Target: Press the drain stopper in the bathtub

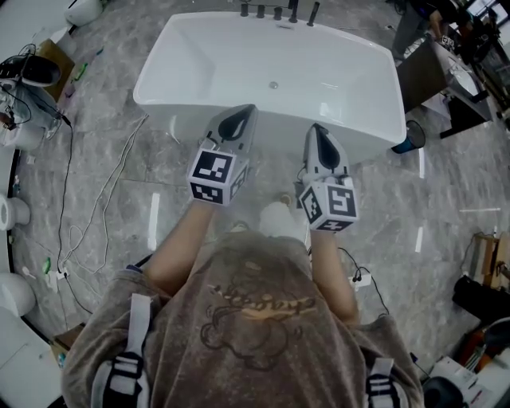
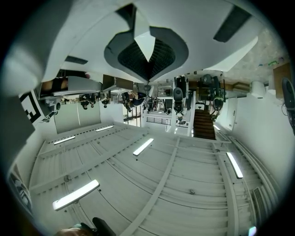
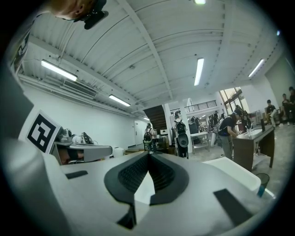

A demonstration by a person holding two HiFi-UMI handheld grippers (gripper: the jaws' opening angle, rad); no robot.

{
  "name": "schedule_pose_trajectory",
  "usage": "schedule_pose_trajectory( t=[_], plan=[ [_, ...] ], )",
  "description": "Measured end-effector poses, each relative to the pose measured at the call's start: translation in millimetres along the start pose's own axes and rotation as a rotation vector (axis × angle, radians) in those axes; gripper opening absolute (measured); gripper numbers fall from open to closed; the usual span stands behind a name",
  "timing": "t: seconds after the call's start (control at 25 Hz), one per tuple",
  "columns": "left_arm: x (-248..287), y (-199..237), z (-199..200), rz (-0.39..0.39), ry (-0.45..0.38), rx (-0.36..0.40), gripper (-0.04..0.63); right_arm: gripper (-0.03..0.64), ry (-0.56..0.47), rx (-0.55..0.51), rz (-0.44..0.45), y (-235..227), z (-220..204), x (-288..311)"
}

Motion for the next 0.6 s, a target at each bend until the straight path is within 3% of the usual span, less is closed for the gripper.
schedule_pose_trajectory(
  t=[0.6],
  plan=[
    [105.7,33.2,-1.0,-0.005,0.018,-0.008,0.001,-0.002,0.002,0.004,0.009,-58.6,4.4,99.3]
  ],
)
Point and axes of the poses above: the fingertips, and each gripper's own axes: x forward along the fingers, y to its left, z out of its top, the point moved 6 cm from there along -x, backward along the fingers, and after that the axes turned 7 degrees about y, right-handed, at the moved point
